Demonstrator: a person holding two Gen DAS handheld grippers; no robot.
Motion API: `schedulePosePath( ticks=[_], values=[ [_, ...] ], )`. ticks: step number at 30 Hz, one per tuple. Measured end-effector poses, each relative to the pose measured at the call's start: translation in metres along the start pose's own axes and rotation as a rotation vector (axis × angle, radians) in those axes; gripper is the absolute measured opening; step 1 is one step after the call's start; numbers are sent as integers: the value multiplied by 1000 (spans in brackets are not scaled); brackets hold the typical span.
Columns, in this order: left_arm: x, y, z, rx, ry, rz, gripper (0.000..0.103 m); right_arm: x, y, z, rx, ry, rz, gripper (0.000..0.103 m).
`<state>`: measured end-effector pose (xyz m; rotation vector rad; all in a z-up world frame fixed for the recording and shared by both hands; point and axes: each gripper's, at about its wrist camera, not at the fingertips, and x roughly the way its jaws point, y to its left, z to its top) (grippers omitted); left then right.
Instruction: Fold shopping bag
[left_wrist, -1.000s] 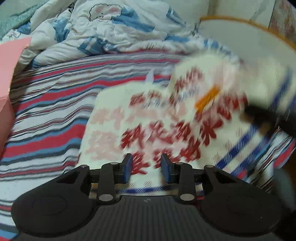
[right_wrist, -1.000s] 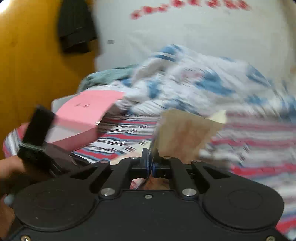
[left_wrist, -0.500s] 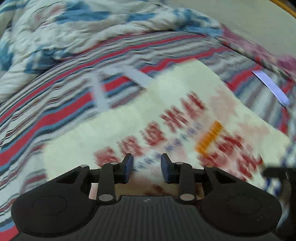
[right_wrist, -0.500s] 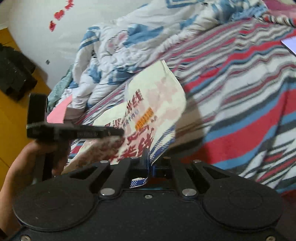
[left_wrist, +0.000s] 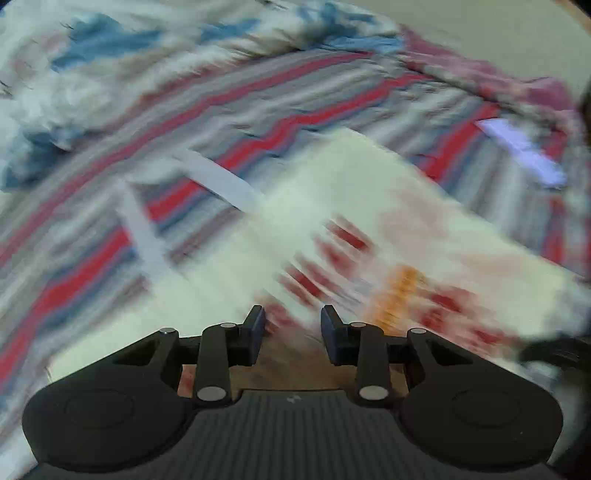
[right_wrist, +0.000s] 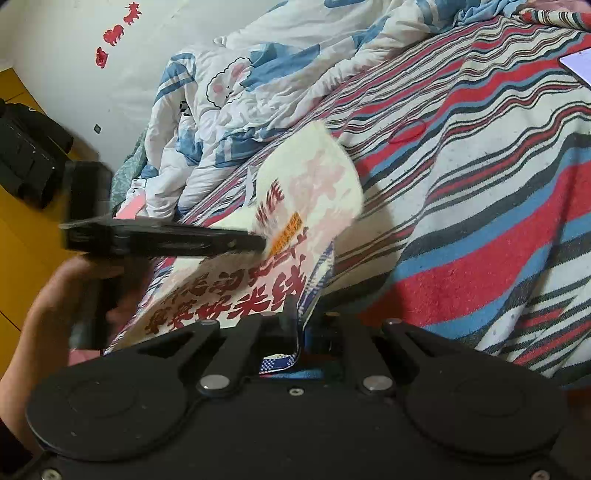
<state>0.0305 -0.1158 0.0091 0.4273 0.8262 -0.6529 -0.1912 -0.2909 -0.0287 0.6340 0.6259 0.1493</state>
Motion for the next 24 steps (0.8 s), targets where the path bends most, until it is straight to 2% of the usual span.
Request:
schedulePosePath(
  ticks=[2,3,5,8,10,13,15,18,20,22,24],
  values=[
    [8,16,3,-68,-47,139,32,1,0,0,1,-1,-7,4],
    [3,22,2,-96,-64,173,32,1,1,0,0,-3,-10,4],
    [-19,32,-4,-140,-99,142,32,0,3,2,-10,-17,-16,4],
    [-63,28,-24,-147,-139,23,32,-4,9,4,-40,-48,-23,4],
    [-83,11,-44,-99,-115,-37,32,-8,18,6,-81,-77,-31,4],
    [-88,-10,-76,-39,-40,-87,31,-18,37,11,-148,-154,-6,4],
    [-80,-15,-88,-80,-62,-88,32,-22,51,15,-181,-194,57,4],
    [-81,-5,-92,-189,-115,-124,32,-20,80,20,-241,-202,127,4],
    [-102,9,-94,-266,-176,-127,32,-17,96,19,-284,-194,156,4],
    [-138,22,-102,-298,-261,-87,32,-14,115,14,-349,-176,184,4],
    [-164,36,-110,-328,-313,-55,32,-10,135,5,-429,-162,203,4]
  ],
)
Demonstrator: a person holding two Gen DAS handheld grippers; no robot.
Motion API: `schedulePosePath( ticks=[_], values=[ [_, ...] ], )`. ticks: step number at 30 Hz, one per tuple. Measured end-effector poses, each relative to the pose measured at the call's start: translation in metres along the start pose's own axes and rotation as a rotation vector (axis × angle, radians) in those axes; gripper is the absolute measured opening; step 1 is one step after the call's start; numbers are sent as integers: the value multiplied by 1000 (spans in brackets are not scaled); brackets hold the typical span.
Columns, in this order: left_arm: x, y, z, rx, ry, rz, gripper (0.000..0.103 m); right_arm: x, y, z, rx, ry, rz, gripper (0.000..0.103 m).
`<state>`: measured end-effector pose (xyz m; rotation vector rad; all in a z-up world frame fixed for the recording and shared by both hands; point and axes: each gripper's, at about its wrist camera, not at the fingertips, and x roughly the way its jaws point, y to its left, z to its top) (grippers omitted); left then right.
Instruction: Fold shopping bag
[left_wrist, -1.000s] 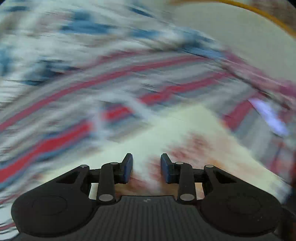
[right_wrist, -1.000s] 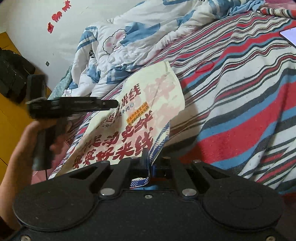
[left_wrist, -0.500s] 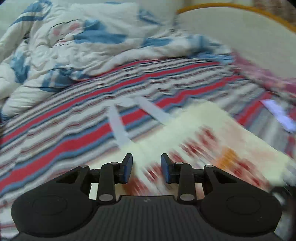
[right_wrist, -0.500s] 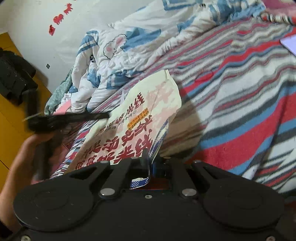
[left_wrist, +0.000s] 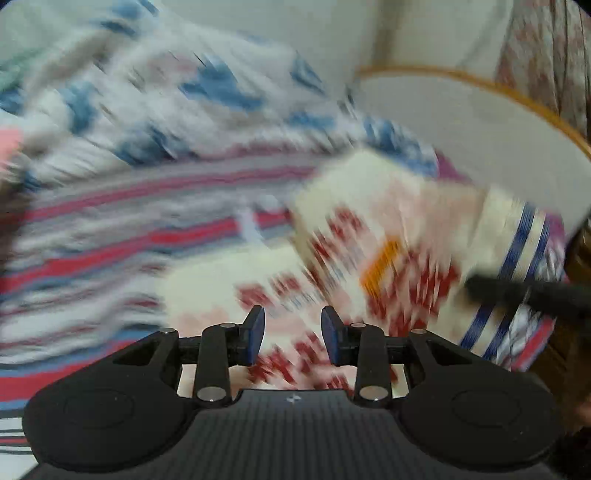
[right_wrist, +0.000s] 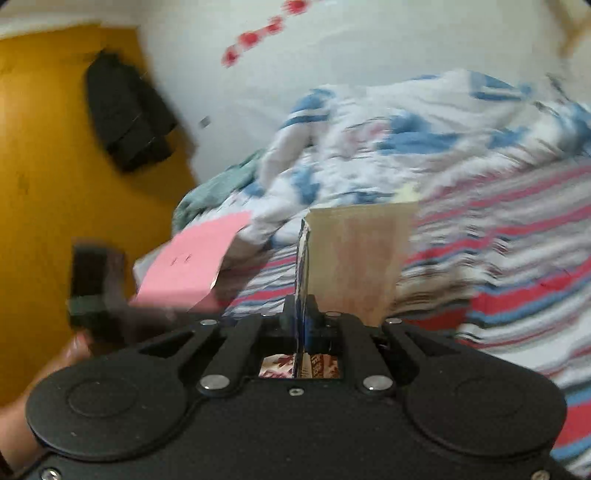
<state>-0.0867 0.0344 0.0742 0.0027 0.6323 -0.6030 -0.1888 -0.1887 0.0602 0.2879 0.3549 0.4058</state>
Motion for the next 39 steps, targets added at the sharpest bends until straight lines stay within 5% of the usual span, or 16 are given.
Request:
schedulePosePath(
  ticks=[3,8,10,13,16,19,20,26,31,33,36,39],
  values=[
    [4,11,5,13,16,-3,32,8,17,-1,-37,16,3,4],
    [64,3,12,86,145,-5,32,-3,15,2,-34,14,-16,4],
    [64,14,11,60,109,80,32,0,22,5,-79,38,12,4],
    [29,47,8,-83,18,116,32,21,35,1,-138,82,56,5],
    [-8,65,7,-113,-44,172,32,51,48,-12,-153,152,107,10],
    [-31,70,13,-82,-71,190,32,80,56,-29,-93,261,140,33],
    [-34,67,14,-60,-69,191,32,87,56,-36,-63,296,145,33],
    [-9,41,8,70,49,81,32,94,52,-53,11,375,144,33],
    [31,37,-23,138,170,134,32,49,37,-36,51,225,145,33],
    [41,47,-34,111,200,149,32,51,19,-37,101,240,111,33],
    [38,60,-39,32,202,121,32,68,3,-54,129,379,100,32],
    [32,63,-42,-7,200,109,32,52,2,-53,111,326,111,32]
  ],
)
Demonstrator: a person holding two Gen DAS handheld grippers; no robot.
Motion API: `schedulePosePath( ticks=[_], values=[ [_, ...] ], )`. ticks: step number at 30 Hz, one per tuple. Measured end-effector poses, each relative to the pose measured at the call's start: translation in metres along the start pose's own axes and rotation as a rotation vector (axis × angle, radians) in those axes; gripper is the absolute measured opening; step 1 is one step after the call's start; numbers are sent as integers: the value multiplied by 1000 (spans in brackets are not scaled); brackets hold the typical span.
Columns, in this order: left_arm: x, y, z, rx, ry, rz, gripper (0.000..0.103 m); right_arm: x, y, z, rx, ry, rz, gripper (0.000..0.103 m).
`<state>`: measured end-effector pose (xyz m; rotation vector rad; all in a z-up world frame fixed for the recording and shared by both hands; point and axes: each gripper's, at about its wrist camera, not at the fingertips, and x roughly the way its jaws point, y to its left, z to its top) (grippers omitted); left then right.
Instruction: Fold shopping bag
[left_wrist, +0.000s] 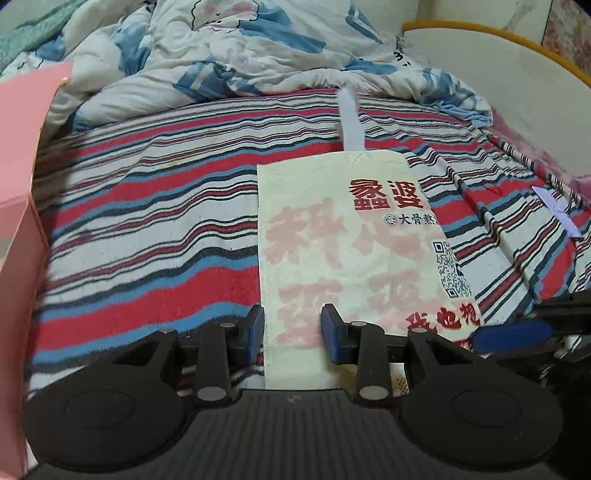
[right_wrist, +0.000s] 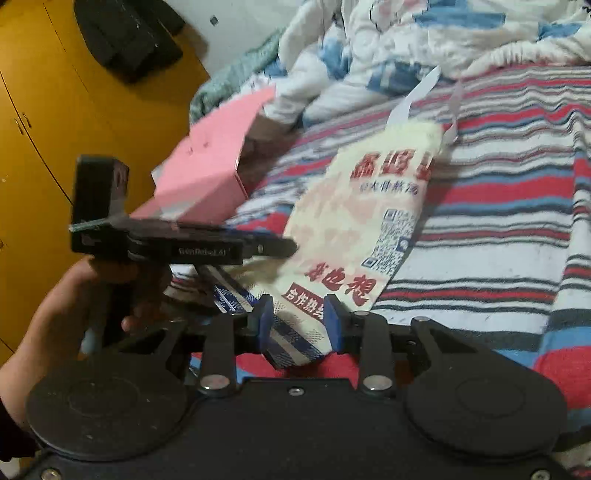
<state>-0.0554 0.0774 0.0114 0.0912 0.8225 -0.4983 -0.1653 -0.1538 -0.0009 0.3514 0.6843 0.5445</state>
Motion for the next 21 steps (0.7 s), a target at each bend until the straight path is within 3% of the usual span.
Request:
schedulePosePath(
  ticks=[4,7,11,16,21],
  values=[
    [-6,-7,-6,-36,-7,9,32,-37,-7,3,-79,-3,21,33],
    [-13,-21,-10,-66,-16,42,32,-57,-1,-8,-286,18,-16,33],
    [-14,-43,-14,-111,-37,115,32,-59,1,-10,-446,68,0,33],
    [-9,-67,-15,-137,-68,143,32,-62,6,-15,-689,44,-73,33],
    [-4,-82,-12,-101,-74,128,32,-71,-3,-11,-746,49,-40,31]
  ],
)
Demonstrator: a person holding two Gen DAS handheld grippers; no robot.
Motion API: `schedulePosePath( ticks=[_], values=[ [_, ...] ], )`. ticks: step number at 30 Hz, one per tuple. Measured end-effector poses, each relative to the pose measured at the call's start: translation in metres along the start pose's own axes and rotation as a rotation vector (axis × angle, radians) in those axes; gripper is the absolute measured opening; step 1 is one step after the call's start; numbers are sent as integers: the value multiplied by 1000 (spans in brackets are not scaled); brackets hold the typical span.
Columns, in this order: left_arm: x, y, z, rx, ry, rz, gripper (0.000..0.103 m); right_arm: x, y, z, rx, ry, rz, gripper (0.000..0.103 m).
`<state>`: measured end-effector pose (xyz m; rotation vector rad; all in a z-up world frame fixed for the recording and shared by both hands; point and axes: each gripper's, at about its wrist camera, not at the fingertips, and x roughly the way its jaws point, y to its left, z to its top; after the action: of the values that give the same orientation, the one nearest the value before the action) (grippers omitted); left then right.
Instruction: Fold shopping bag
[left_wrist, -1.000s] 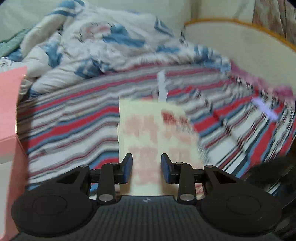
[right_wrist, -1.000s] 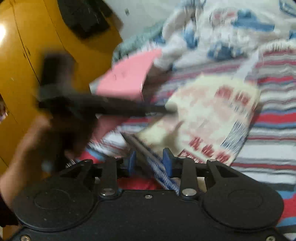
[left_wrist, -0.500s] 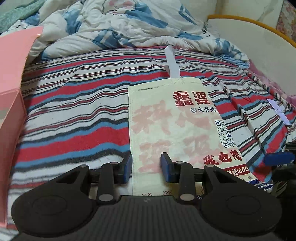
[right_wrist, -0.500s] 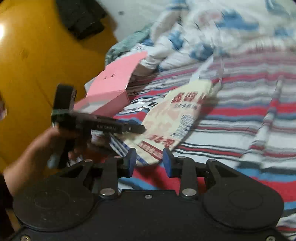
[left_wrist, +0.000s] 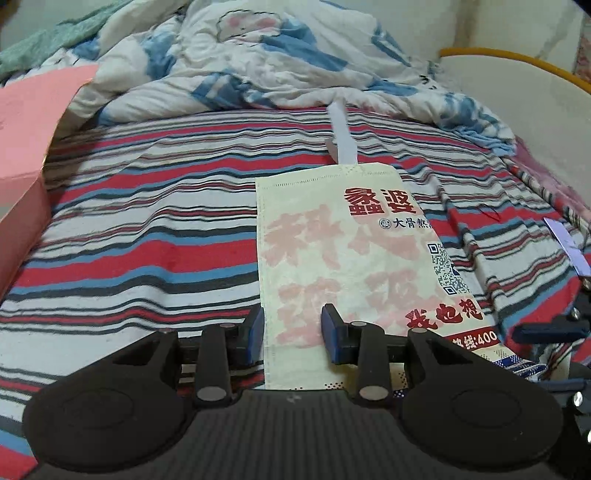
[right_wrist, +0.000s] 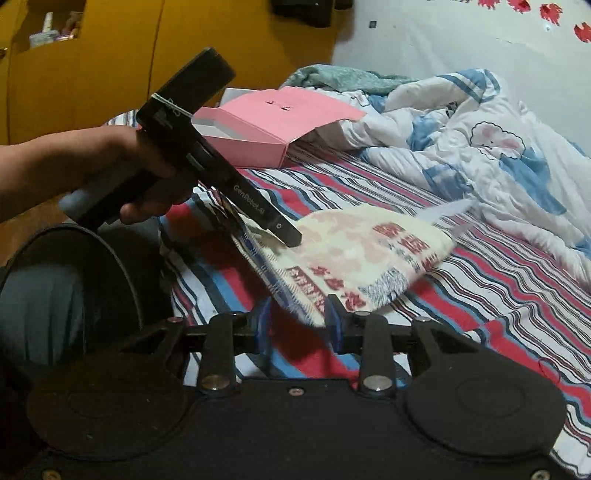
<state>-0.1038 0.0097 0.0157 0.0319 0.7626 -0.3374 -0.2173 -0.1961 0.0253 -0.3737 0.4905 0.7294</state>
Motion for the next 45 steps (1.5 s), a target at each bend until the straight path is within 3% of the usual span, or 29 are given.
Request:
schedulePosePath(
  ticks=[2,7,11,14,16,21,26,32,41,45],
  values=[
    [0,1,0,-9,-1,2,32,-1,-7,-2,39,-10,43,20],
    [-1,2,0,-8,-1,3,32,6,-31,-7,244,-26,167,18],
    [-5,7,0,-7,-19,-20,32,29,-61,-19,525,48,282,9],
    [-14,15,0,-24,-47,-75,32,50,-90,-42,885,140,382,5],
    [-26,16,0,6,-83,-90,32,59,-97,-50,981,178,413,4],
    [-55,-7,0,261,-177,-87,32,72,-102,-43,1043,273,442,3],
    [-60,-31,-14,489,-185,-112,32,80,-102,-41,1096,326,457,3],
    [-57,-20,-11,469,-138,-219,32,82,-96,-40,1112,339,468,3],
    [-21,-15,-17,425,-4,-138,32,84,-88,-38,1138,322,459,2],
    [-19,-9,-14,338,45,-146,32,83,-81,-33,1114,293,407,0]
  ],
)
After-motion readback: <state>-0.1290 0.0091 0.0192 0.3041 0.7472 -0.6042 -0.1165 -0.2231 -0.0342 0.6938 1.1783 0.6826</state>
